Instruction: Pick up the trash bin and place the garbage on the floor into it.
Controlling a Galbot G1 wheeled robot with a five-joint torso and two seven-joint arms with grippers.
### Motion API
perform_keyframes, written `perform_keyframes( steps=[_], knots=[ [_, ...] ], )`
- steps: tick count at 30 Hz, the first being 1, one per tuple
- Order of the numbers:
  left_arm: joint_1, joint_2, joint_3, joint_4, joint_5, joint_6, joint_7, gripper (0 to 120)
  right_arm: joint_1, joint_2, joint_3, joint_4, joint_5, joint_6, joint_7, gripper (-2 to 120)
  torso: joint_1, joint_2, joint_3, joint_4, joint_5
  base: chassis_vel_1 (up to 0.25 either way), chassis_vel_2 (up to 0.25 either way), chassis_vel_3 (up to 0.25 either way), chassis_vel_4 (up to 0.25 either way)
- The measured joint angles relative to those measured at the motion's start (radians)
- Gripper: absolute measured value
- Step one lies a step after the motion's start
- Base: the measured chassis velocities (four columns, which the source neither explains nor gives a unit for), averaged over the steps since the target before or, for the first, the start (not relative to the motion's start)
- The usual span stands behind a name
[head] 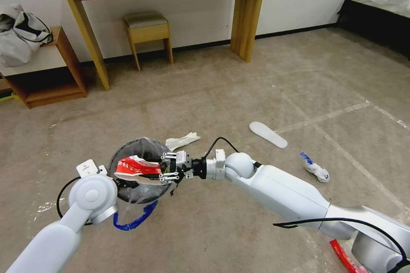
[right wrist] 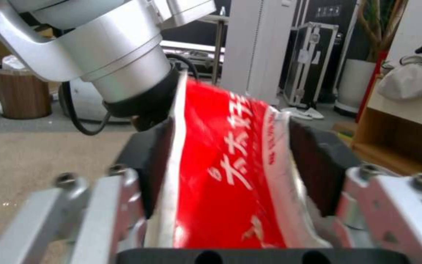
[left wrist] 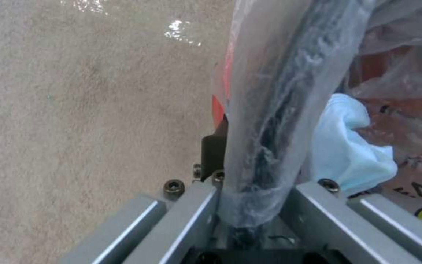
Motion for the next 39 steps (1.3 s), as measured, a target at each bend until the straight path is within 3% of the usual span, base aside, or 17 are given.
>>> perform_keyframes(
  steps=[5,8,13,39],
  knots=[
    [0.001,0.000,0.000,-0.002,-0.001,0.000,-0.001,0,0.001,0.009,-0.002,-0.007,-0.002,0.002,0.003,78,0.000,0.000,0.000,0.0000,0.0000,0.000,0.000,0.000,0.000],
    [0.001,0.003,0.000,-0.005,-0.004,-0.001,-0.003,0,0.001,0.019,-0.004,-0.017,-0.009,0.005,0.010,94,0.000,0.000,0.000,0.0000,0.0000,0.000,0.000,0.000,0.000],
    [0.001,0.005,0.000,-0.007,-0.006,-0.001,-0.004,0,0.000,0.030,-0.006,-0.030,-0.015,0.008,0.013,100,0.000,0.000,0.000,0.0000,0.0000,0.000,0.000,0.000,0.000],
    [-0.005,0.006,0.002,-0.015,-0.010,-0.003,-0.010,0,0.042,0.077,-0.064,-0.084,0.000,-0.005,0.040,100,0.000,0.000,0.000,-0.0001,0.0000,0.000,0.000,0.000,0.000]
  ],
)
